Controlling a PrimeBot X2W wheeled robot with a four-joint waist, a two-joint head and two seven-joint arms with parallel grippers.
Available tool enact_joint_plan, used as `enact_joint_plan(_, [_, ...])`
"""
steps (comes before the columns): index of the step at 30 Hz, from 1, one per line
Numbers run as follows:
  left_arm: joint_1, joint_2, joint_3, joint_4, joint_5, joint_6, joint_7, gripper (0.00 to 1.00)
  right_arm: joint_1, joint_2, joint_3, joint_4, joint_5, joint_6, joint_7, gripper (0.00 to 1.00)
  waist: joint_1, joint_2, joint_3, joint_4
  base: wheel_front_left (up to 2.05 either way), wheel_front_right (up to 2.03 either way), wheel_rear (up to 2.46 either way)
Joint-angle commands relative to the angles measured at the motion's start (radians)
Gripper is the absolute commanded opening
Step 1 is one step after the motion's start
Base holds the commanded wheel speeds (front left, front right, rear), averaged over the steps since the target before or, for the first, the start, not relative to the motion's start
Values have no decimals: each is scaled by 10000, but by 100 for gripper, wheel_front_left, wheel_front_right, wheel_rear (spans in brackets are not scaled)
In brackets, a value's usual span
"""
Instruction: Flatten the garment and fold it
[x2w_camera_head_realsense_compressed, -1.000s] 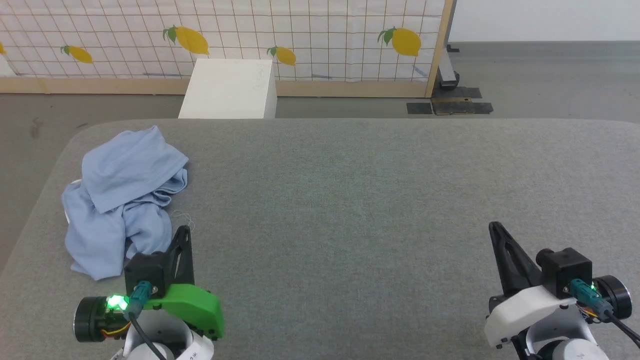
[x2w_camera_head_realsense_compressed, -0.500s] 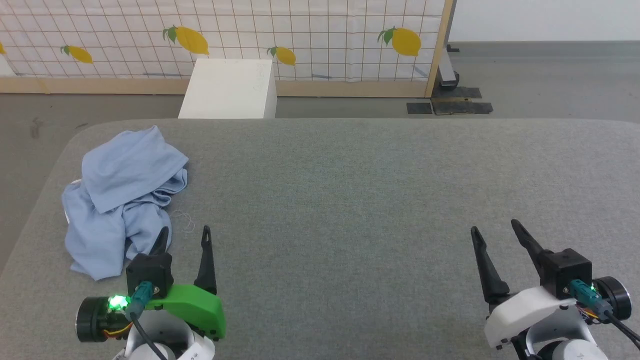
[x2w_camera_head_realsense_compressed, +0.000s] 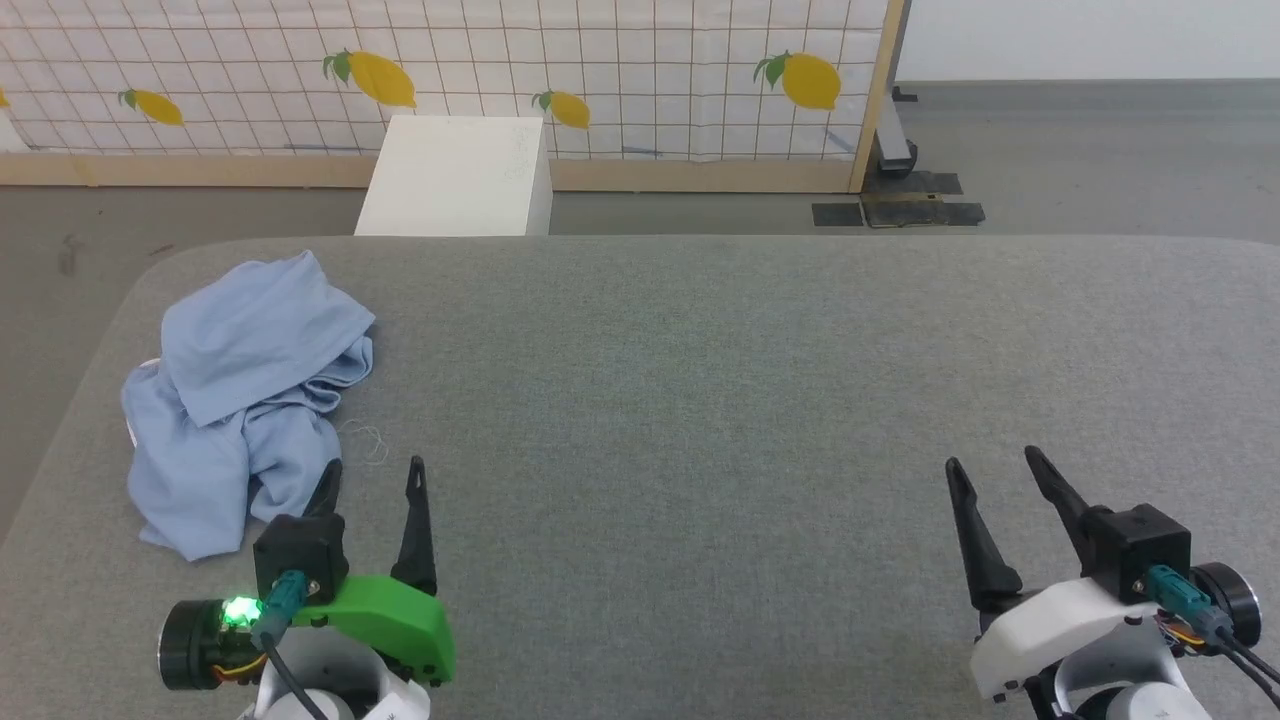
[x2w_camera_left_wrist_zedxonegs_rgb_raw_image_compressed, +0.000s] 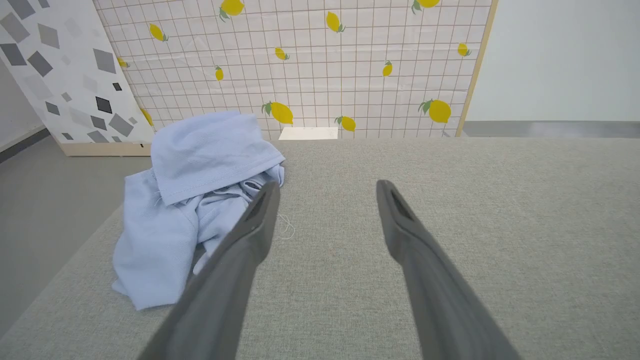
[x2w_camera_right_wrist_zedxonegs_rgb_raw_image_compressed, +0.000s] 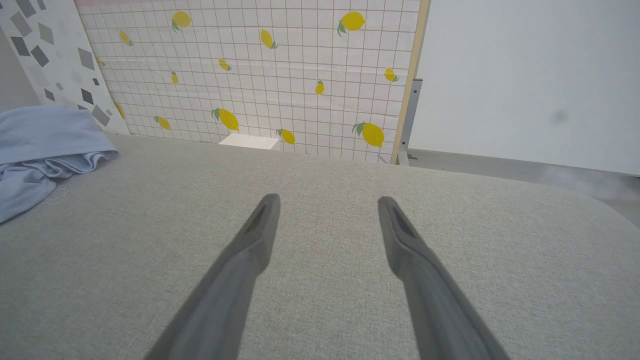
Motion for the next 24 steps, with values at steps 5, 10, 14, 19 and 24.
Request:
enact_joint_plan(5, [-22,-10,-36,164,-119,32,-182,100,-43,6,-75,161,223,-3,-212,100,0,-1,16,-5,0,0,0])
enact_joint_plan(10, [-35,-13,-53,275,-172,28,-283,100,-64,7,-121,263,316,-3,-312,100,0,-1,29,-2,0,0,0])
enact_joint_plan(14, [-38,-14,-70,362,-218,35,-364,100,-80,8,-150,345,389,-4,-393,100,0,-1,38,-6,0,0,0])
enact_joint_plan(19, [-48,-17,-99,492,-287,43,-486,100,-99,10,-216,468,489,-5,-514,100,0,-1,47,-16,0,0,0])
enact_joint_plan(24, [-60,-19,-117,605,-332,43,-591,100,-107,11,-300,528,557,-5,-619,100,0,-1,40,-24,0,0,0])
